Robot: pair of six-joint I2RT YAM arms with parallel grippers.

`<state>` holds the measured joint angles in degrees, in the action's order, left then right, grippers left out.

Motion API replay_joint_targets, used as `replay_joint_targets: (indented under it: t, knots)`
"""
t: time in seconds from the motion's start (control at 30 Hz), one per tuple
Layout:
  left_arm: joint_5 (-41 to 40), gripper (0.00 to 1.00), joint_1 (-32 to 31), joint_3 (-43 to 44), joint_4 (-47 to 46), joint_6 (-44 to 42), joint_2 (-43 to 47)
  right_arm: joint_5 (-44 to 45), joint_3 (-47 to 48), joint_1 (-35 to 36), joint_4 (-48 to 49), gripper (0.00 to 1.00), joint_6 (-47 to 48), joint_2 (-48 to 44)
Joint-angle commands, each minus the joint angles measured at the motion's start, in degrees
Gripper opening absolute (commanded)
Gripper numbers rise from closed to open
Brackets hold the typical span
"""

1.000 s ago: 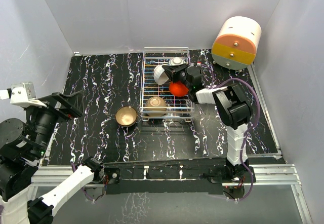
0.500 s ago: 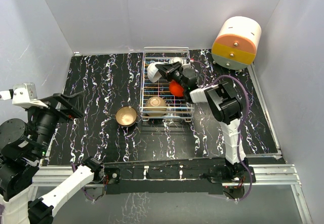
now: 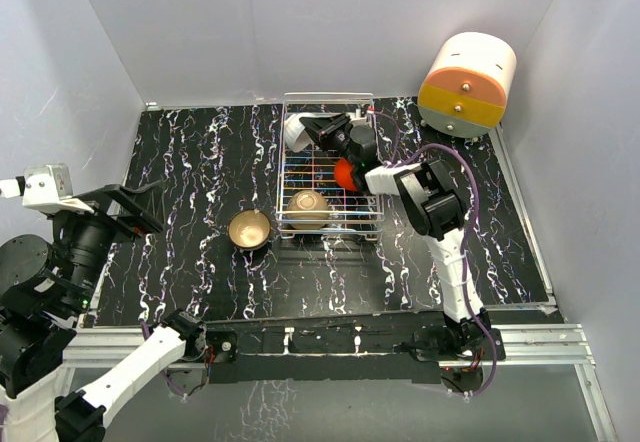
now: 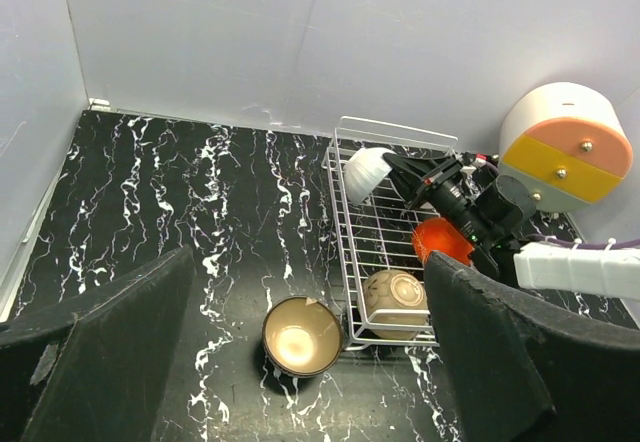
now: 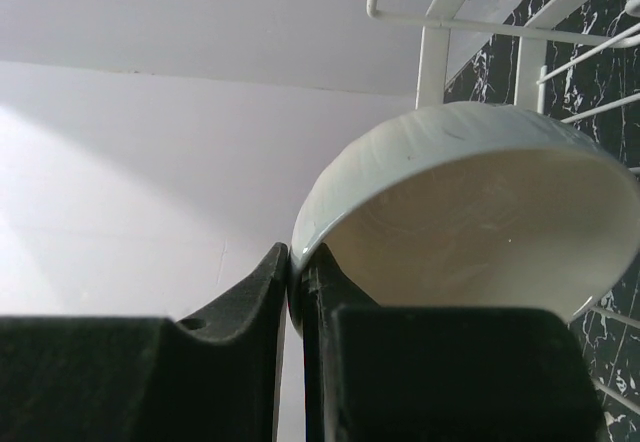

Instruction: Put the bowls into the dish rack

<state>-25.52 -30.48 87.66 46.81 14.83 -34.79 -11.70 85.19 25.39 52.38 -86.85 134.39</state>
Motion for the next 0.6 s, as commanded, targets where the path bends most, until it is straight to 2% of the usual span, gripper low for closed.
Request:
replay_joint_targets:
  t: [0.0,0.1,0.27,0.57]
  knots:
    - [-1.2,0.96,0.0,0.8,-0.3,-1.4,-0.2,2.0,-5.2,-0.3,-1.7,0.09,1.9,-2.7]
    - [-1.2,0.96,0.0,-0.1,-0.5,-1.3,-0.1,1.7,-9.6,-0.3,-1.0,0.1,1.9,-4.5]
    - [-0.8,0.96,0.0,-1.0,-0.3,-0.7,0.2,0.7,-13.2,-0.3,-0.6,0.18,1.3,-5.0]
    - [-1.4,0.96,0.1,-2.0,0.1,-0.1,1.4,0.4,-16.6,-0.4,-2.7,0.25,1.7,-7.4]
